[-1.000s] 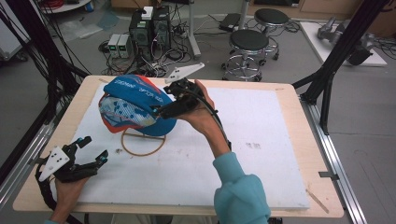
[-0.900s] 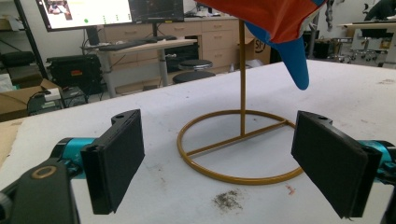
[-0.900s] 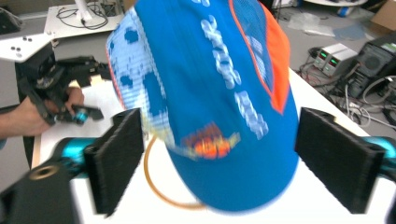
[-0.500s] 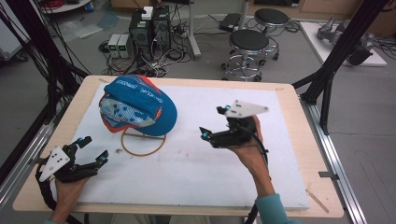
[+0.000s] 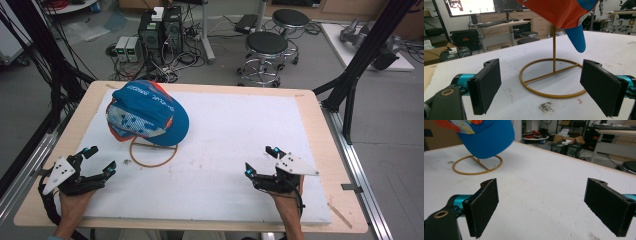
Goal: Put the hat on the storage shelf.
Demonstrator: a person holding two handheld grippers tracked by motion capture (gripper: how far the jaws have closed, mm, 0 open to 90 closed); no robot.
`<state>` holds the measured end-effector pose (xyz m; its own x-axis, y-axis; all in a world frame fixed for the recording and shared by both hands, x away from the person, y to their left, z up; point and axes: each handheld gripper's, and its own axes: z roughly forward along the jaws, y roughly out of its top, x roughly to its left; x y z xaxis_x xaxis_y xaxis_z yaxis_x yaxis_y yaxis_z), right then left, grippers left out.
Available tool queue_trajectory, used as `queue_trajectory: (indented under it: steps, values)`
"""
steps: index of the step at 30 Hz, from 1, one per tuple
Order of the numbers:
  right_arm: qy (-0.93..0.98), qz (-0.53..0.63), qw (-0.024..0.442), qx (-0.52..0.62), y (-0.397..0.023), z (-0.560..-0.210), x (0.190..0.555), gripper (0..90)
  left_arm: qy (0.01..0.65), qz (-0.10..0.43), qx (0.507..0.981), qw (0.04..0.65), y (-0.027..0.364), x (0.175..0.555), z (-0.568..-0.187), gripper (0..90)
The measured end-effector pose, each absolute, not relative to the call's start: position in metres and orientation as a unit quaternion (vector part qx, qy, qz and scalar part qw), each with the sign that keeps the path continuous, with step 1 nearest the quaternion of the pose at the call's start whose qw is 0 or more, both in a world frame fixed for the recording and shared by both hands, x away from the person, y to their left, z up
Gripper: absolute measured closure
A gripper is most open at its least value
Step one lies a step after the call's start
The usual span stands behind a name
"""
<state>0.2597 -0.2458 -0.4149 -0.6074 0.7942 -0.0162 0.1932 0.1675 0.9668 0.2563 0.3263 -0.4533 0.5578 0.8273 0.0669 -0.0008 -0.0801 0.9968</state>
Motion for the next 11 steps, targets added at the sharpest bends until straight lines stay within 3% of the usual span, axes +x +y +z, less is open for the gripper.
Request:
queue_trajectory:
  steps: [11]
  values:
    - [0.705,0.533,0.286,0.37,-0.246,-0.435,0.261,10.3,0.322,0.345,0.647,0.599,0.327,0.256,-0.453,17.2]
